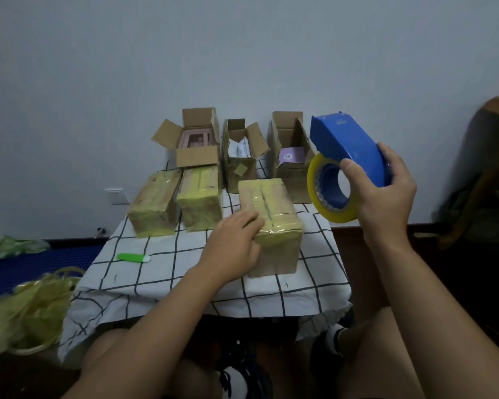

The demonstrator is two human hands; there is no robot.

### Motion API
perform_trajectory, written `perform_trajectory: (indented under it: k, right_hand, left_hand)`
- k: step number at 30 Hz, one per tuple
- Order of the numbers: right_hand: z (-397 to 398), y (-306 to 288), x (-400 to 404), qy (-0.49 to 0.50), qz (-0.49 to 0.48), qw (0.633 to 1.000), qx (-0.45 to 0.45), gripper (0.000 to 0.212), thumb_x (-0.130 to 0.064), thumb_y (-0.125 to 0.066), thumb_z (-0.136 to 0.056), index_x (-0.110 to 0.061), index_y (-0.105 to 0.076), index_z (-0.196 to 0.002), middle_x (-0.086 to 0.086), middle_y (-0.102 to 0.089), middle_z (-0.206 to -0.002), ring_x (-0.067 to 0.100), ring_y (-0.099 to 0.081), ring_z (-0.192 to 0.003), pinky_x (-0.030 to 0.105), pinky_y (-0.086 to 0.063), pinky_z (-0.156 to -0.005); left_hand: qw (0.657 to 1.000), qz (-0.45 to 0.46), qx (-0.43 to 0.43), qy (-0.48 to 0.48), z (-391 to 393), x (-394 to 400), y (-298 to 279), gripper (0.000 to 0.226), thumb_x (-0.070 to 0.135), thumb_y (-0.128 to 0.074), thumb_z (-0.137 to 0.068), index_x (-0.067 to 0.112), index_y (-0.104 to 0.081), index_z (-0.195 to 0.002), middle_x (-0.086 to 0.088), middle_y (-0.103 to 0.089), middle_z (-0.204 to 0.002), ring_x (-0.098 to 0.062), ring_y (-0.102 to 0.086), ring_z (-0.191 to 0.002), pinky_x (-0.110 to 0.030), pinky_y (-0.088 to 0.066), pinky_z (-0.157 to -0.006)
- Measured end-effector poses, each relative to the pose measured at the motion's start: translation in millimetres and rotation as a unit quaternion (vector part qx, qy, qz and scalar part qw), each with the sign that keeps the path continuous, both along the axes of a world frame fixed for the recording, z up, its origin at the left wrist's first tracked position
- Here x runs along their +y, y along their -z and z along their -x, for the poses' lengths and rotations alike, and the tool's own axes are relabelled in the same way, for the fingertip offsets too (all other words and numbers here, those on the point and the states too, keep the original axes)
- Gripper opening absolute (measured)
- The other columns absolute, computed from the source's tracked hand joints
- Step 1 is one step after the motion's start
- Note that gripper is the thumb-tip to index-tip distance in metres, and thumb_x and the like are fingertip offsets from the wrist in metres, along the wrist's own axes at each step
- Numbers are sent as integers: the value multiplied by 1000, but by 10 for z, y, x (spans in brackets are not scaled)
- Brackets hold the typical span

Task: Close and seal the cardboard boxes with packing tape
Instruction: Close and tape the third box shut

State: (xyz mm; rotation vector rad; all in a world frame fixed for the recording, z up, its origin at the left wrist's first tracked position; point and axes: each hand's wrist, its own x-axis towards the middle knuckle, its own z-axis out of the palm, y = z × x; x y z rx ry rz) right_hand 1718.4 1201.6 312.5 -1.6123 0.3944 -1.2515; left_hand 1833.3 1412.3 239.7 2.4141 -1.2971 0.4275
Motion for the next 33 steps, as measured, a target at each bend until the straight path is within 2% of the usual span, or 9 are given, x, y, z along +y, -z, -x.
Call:
perform_trajectory:
  k: [3,6,12,17,21,24,29,31,33]
  right_hand:
    - [-36,31,68,-16,-8,1000,2,65,-40,-79,-81,-17,-55,-137,-2,-59,-127,11,-60,-113,16,-53,-84]
    - [-72,68,150,-33,-10,999,11,64,-35,-80,-82,-16,-55,-137,-2,-59,-128,10,-59,-114,14,-52,-86]
    - [-129,102,279,-66,-11,998,20,61,-30,-81,-81,-17,-56,-136,-6,-59,-125,4,-59,-111,12,-50,-83]
    - [-180,112,345,-100,-12,994,32,49,-25,-78,-83,-26,-56,-127,-16,-58,-115,-8,-60,-98,10,-50,-75]
    - [-202,138,348,-120,-45,991,26,44,-25,-79,-83,-29,-60,-122,-8,-62,-116,9,-64,-102,18,-54,-78]
    - [-168,142,334,-135,-78,987,24,42,-27,-78,-83,-29,-62,-122,-2,-65,-115,15,-67,-100,24,-57,-80]
    - [-11,102,289,-176,-109,978,33,42,-23,-73,-85,-23,-62,-126,-1,-67,-109,17,-68,-89,30,-55,-75]
    - [52,86,272,-198,-109,973,48,53,-30,-80,-77,-23,-62,-127,-2,-67,-108,17,-69,-88,29,-55,-72]
    - [104,81,265,-218,-104,968,65,64,-39,-80,-70,-21,-62,-129,1,-66,-112,18,-69,-88,26,-55,-68]
  left_hand:
    - [999,36,6,-2,-99,112,77,47,16,-63,-87,14,-58,-134,0,-56,-138,-22,-54,-120,-40,-52,-90]
    - [997,33,-72,24,-182,144,182,43,32,-61,-90,10,-63,-128,-4,-61,-131,-25,-62,-109,-39,-58,-77]
    - [984,85,-151,34,-388,223,262,31,18,-55,-94,12,-63,-123,-11,-64,-123,-32,-66,-96,-37,-55,-59]
    - [978,81,-190,-7,-353,208,390,44,12,-77,-82,8,-64,-124,-16,-62,-115,-32,-58,-101,-37,-46,-76]
    - [972,79,-223,-19,-268,176,460,49,2,-72,-80,6,-63,-127,-9,-64,-108,-27,-56,-95,-34,-37,-77]
    - [971,86,-220,-34,-159,197,521,42,9,-65,-85,8,-63,-127,-8,-65,-120,-25,-58,-114,-38,-40,-98]
    - [983,169,-20,-68,-13,245,311,39,25,-51,-92,16,-63,-127,3,-66,-126,-21,-48,-131,-41,-26,-115]
    - [961,243,108,-71,63,230,69,34,25,-52,-96,16,-64,-127,2,-64,-128,-18,-48,-129,-34,-33,-110]
    - [913,316,239,-95,129,179,-229,29,30,-51,-100,13,-71,-113,-1,-70,-111,-18,-61,-107,-30,-46,-90]
